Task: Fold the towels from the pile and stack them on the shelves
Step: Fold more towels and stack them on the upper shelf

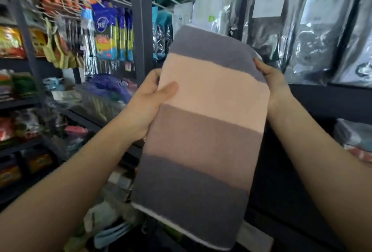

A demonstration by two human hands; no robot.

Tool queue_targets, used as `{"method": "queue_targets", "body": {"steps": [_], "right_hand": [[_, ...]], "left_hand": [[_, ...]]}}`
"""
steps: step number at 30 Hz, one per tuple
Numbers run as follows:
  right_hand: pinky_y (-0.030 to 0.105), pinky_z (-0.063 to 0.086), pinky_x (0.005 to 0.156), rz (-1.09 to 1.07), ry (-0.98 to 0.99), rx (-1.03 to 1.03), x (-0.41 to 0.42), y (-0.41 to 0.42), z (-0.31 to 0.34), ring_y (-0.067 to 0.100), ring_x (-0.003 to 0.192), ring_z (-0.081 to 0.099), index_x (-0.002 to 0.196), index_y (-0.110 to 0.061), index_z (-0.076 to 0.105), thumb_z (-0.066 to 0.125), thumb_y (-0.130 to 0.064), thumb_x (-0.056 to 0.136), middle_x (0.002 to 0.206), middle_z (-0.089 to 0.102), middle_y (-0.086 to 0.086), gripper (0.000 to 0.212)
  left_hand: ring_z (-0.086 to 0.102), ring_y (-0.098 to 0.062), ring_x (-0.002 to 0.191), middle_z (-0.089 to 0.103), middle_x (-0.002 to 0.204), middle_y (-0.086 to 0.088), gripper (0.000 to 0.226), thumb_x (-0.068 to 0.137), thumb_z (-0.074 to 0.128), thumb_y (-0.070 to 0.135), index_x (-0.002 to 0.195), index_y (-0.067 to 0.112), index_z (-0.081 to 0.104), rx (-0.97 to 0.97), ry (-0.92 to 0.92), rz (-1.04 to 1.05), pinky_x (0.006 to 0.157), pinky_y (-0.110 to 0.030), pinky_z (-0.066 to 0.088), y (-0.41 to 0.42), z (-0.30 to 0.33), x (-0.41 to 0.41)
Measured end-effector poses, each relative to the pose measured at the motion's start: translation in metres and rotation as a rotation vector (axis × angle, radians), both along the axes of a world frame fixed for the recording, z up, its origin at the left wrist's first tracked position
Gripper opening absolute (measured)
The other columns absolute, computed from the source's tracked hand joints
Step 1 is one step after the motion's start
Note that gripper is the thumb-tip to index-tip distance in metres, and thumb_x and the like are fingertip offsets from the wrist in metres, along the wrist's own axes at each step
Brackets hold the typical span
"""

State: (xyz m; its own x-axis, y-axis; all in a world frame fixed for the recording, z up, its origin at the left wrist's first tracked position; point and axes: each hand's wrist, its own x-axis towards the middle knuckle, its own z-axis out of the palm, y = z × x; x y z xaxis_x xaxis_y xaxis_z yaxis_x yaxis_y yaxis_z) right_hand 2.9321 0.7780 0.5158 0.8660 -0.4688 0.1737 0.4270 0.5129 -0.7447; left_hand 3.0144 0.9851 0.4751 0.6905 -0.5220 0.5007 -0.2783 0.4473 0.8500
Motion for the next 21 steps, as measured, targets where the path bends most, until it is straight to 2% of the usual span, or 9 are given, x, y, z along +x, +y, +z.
{"method": "queue_targets", "body": {"steps": [3,5,8,10,11,13,16,19,21], "right_hand": [[0.029,0.057,0.052,-0.162,0.069,-0.034,0.033,-0.036,0.010,0.022,0.059,0.069,0.097,-0.005,0.061,0.041,-0.022,0.097,0.071,0.071,0.010,0.026],[0.029,0.056,0.056,-0.310,0.170,-0.118,0.057,-0.060,0.000,0.022,0.064,0.068,0.104,-0.003,0.059,0.047,-0.019,0.096,0.079,0.072,0.011,0.022],[0.040,0.052,0.076,-0.532,0.431,-0.342,0.088,-0.097,-0.040,0.027,0.082,0.061,0.104,0.006,0.058,0.056,-0.019,0.092,0.113,0.062,0.021,0.028],[0.045,0.050,0.089,-0.601,0.648,-0.496,0.096,-0.115,-0.070,0.033,0.097,0.060,0.110,0.009,0.056,0.057,-0.025,0.091,0.118,0.059,0.021,0.039],[0.046,0.049,0.090,-0.608,0.737,-0.562,0.095,-0.119,-0.080,0.035,0.102,0.059,0.114,0.008,0.056,0.057,-0.030,0.090,0.118,0.060,0.021,0.045],[0.042,0.052,0.082,-0.573,0.824,-0.624,0.084,-0.116,-0.088,0.034,0.096,0.061,0.108,0.003,0.059,0.059,-0.037,0.087,0.106,0.063,0.019,0.046],[0.031,0.045,0.071,-0.321,0.803,-0.571,0.066,-0.103,-0.089,0.023,0.077,0.056,0.089,-0.014,0.061,0.063,-0.043,0.082,0.081,0.059,0.008,0.030],[0.028,0.042,0.061,-0.313,0.689,-0.569,0.057,-0.094,-0.083,0.021,0.063,0.052,0.084,-0.010,0.061,0.067,-0.030,0.080,0.067,0.054,0.006,0.021],[0.023,0.038,0.049,-0.398,0.601,-0.614,0.058,-0.090,-0.072,0.020,0.052,0.047,0.075,-0.005,0.059,0.067,-0.018,0.082,0.058,0.050,0.007,0.017]], "left_hand": [[0.065,-0.010,0.066,0.064,0.089,-0.001,0.024,0.092,0.053,0.010,0.110,0.024,0.046,0.123,-0.032,0.093,0.052,-0.026,0.052,-0.021,0.035,0.035],[0.060,-0.014,0.068,0.060,0.094,-0.005,0.025,0.093,0.052,0.012,0.114,0.024,0.045,0.297,-0.057,0.157,0.053,-0.027,0.050,-0.043,0.039,0.063],[0.057,-0.019,0.081,0.056,0.112,-0.010,0.033,0.092,0.053,0.009,0.125,0.012,0.047,0.662,-0.117,0.199,0.067,-0.030,0.050,-0.074,0.019,0.095],[0.055,-0.026,0.101,0.052,0.123,-0.012,0.041,0.092,0.054,0.011,0.132,0.008,0.045,0.865,-0.104,0.162,0.082,-0.034,0.048,-0.086,0.003,0.104],[0.053,-0.027,0.106,0.050,0.124,-0.012,0.043,0.092,0.055,0.012,0.134,0.010,0.044,0.903,-0.082,0.147,0.084,-0.034,0.047,-0.089,-0.002,0.105],[0.052,-0.027,0.107,0.048,0.127,-0.010,0.043,0.092,0.055,0.010,0.132,0.019,0.046,0.877,-0.061,0.122,0.077,-0.033,0.048,-0.093,-0.005,0.107],[0.058,-0.025,0.089,0.057,0.119,-0.014,0.039,0.093,0.046,-0.002,0.123,0.020,0.057,0.834,-0.045,0.050,0.065,-0.028,0.051,-0.094,0.000,0.110],[0.057,-0.018,0.075,0.059,0.114,-0.014,0.044,0.092,0.041,-0.008,0.125,0.017,0.056,0.714,-0.022,0.062,0.055,-0.022,0.052,-0.099,0.011,0.113],[0.058,-0.022,0.084,0.058,0.118,-0.013,0.044,0.092,0.042,-0.008,0.126,0.016,0.056,0.650,-0.050,0.100,0.064,-0.026,0.051,-0.106,0.021,0.116]]}}
